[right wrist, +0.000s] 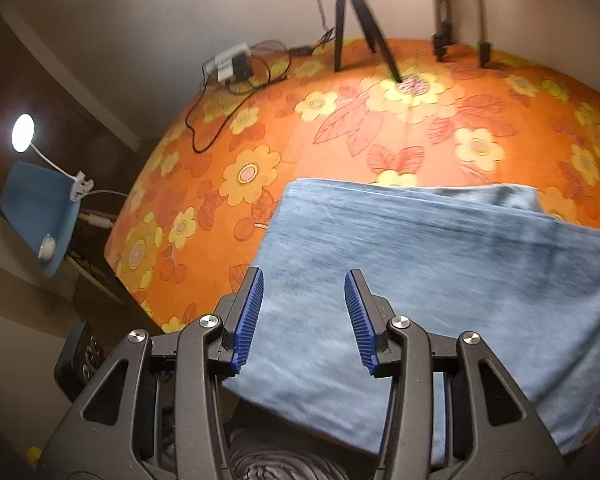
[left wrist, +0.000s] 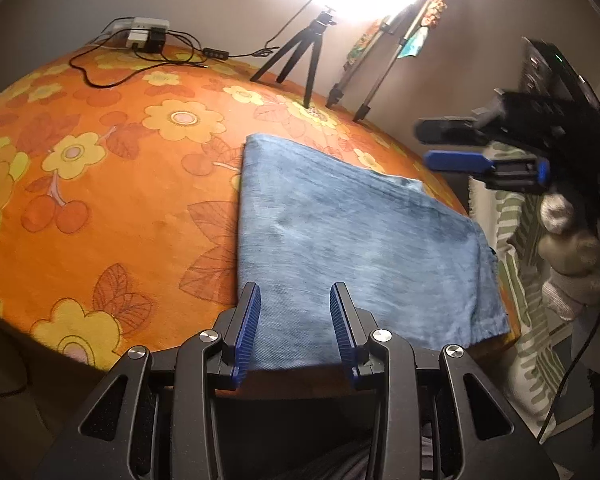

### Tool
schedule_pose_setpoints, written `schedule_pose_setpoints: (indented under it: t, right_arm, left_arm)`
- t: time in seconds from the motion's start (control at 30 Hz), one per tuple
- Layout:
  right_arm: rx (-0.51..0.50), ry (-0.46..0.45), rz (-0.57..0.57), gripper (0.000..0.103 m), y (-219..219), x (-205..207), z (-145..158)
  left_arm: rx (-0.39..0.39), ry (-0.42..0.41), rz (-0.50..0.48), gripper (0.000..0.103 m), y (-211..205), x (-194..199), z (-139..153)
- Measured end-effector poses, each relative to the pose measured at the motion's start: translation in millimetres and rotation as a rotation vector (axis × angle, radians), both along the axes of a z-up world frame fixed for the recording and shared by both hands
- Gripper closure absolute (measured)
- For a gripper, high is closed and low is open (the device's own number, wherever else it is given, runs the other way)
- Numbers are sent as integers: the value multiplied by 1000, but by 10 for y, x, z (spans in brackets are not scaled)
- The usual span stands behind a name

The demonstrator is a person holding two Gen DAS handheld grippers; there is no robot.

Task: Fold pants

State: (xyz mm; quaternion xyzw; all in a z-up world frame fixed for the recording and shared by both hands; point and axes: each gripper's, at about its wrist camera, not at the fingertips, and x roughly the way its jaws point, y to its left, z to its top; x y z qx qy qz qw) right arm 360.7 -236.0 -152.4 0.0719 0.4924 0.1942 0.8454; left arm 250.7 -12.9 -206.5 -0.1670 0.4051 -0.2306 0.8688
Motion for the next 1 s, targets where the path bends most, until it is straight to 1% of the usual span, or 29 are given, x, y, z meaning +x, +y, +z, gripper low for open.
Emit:
schedule_pose_setpoints:
  t: [0.13,0.27,0.33,0.5,0.57,0.6,0.7,0.77,0.93,1.0]
  right_arm:
    - [-18,35,22,58,327,267,-183]
    - [-62,73,41,58,672,507,-417]
    - [-98,90,48,58,841,621,-536]
    - [-198,111,48,58,1148,851,-716]
    - [-253,119,56,58,1269,905,-767]
    - [-299,128,59,58,1340,928,-804]
    - [-391,138,57,58,1451,968,-863]
    - [-436,133,64,58,1506,981,-878]
    - [-492,146,70,59,1565,1010,-943]
    - [-514,144,71,65,1573,1012,-988]
  left_arm:
    - [-36,26,13,69,46,57,-116]
    - [-39,14,11,69,58,48,-139]
    - [-42,14,10,69,74,41,-145]
    - [-91,35,16,69,165,42,-192]
    - [-118,47,20,69,191,50,-213]
    - [-127,48,21,69,201,52,-214]
    - [-132,43,17,69,209,56,-199]
    - [-129,38,12,71,196,58,-179]
    - [-126,31,10,71,204,70,-148]
    - [-121,28,12,71,220,47,-151]
